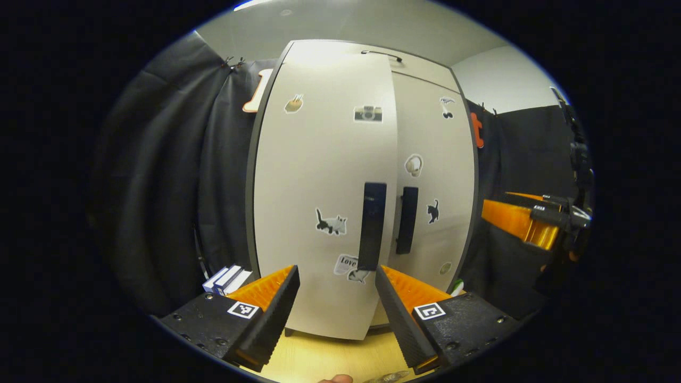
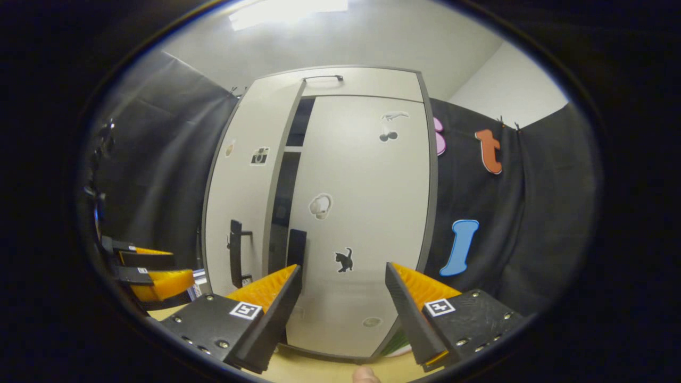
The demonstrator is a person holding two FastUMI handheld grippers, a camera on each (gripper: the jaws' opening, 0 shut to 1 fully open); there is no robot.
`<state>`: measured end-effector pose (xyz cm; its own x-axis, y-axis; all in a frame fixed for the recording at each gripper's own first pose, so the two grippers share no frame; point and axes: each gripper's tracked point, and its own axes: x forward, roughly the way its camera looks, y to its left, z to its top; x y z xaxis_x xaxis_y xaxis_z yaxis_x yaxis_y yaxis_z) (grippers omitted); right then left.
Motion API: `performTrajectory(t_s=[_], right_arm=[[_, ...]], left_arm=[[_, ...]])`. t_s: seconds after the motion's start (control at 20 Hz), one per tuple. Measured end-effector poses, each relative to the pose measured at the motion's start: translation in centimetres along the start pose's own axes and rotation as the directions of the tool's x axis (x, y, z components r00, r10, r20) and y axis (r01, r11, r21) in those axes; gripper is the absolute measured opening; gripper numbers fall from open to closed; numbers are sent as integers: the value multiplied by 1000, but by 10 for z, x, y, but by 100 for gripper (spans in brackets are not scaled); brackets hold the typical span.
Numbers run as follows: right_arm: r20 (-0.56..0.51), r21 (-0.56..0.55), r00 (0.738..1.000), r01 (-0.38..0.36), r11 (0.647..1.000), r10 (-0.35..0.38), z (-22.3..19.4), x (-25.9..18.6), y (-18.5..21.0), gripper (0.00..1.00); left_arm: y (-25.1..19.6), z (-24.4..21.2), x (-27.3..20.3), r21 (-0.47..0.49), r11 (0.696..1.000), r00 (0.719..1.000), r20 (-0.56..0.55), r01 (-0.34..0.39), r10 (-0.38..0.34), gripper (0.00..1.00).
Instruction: Grasp the bottle in the cabinet with the left hand and place it on the coaster, then close the right door with the right hand and the left door with the left hand.
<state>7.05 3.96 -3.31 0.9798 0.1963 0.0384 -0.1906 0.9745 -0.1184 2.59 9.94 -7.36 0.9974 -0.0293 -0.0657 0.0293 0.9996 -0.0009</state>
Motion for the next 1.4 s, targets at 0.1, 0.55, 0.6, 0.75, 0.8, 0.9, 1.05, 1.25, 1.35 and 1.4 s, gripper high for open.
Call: performTrajectory(t_s=[0.1, 0.55, 0.6, 0.75, 0.8, 0.9, 1.05, 1.25, 1.35, 1.4], right_arm=[[2, 1, 1000, 1, 1000, -1, 1, -5, -1, 96], [58, 15, 998, 29, 999, -30, 22, -25, -13, 95], [64, 16, 997, 33, 999, -34, 24, -27, -14, 95], [71, 20, 996, 44, 999, -46, 27, -33, -22, 92], [74, 19, 996, 51, 999, -52, 28, -35, -26, 96], [78, 16, 995, 63, 998, -64, 29, -39, -36, 95], [83, 18, 994, 75, 997, -76, 29, -45, -55, 96], [80, 24, 992, 92, 995, -94, 26, -52, -90, 96], [78, 27, 992, 96, 995, -98, 23, -56, -111, 96], [76, 28, 992, 99, 995, -101, 22, -57, -122, 96]], left_arm=[[-5, 17, -2, 12, 1000, 1000, 27, -1, 1, 90], [-26, 75, -16, 63, 998, 992, 121, -32, 24, 91], [-28, 77, -17, 67, 997, 992, 124, -38, 29, 91], [-38, 81, -19, 69, 997, 992, 124, -35, 26, 91], [-42, 81, -19, 65, 997, 992, 123, -30, 22, 86], [-50, 80, -18, 58, 998, 993, 116, -23, 16, 91], [-66, 79, -16, 63, 998, 993, 114, -18, 11, 91], [-98, 81, -14, 75, 997, 993, 119, -9, 0, 91], [-119, 80, -12, 75, 997, 993, 117, -3, -6, 91], [-130, 79, -10, 74, 997, 993, 115, 1, -9, 91]])
